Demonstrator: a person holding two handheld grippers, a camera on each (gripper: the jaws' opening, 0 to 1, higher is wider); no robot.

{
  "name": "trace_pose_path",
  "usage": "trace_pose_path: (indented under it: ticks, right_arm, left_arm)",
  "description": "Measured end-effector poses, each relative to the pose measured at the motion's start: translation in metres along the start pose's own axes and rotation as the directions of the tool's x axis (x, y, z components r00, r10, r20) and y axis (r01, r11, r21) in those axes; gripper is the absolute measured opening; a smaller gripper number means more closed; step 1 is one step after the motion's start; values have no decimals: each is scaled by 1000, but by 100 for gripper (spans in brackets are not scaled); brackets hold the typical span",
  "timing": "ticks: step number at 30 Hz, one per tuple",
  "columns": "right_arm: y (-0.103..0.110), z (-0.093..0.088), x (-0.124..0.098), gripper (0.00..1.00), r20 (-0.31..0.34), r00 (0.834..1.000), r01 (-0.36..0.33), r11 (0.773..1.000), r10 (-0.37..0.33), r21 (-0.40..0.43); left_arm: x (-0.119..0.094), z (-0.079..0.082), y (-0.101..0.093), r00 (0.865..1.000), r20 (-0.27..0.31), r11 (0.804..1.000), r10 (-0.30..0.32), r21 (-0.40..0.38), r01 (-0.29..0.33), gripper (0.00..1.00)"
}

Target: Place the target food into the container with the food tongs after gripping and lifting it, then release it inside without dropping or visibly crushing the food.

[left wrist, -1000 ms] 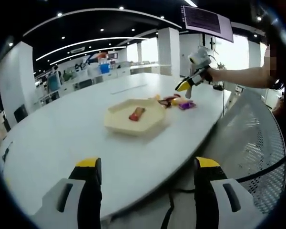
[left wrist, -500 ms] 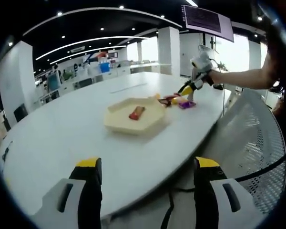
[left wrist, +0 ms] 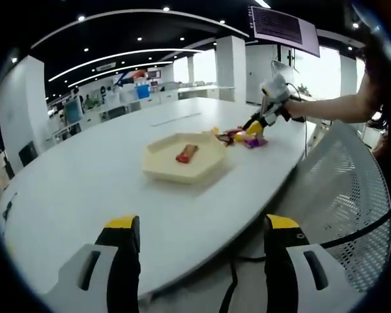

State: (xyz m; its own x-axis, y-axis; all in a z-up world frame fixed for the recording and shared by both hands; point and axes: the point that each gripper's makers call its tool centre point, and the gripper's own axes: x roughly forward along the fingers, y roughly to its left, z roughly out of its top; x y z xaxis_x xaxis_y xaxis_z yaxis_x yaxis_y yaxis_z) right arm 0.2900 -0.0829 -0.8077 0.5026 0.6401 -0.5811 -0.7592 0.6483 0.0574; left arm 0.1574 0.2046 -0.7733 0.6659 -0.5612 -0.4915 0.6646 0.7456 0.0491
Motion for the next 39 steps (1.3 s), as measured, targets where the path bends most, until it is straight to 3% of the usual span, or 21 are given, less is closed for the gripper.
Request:
trace_pose_path:
  ticks: [8, 24, 32, 39]
  right_arm:
    - [0, -1, 1, 26, 14, 1000, -8, 1000, 7, 13]
    - [10, -6, 8, 27, -17, 1000, -22, 996, 21, -90]
    - [9, -6, 9, 26, -21, 1000, -24, 994, 22, -104]
    - [1, -2, 6, 21, 24, 1000, 9, 1000, -8, -6]
  left_arm:
    - [0, 0, 0, 1000, 0, 1000, -1, 0, 1, 74]
    - [1, 0, 0, 1000, 0, 1000, -1, 0, 1, 74]
    - [0, 0, 0, 1000, -1, 1000, -3, 0, 3, 74]
    - [0, 0, 0, 1000, 0, 1000, -2, 0, 2, 74]
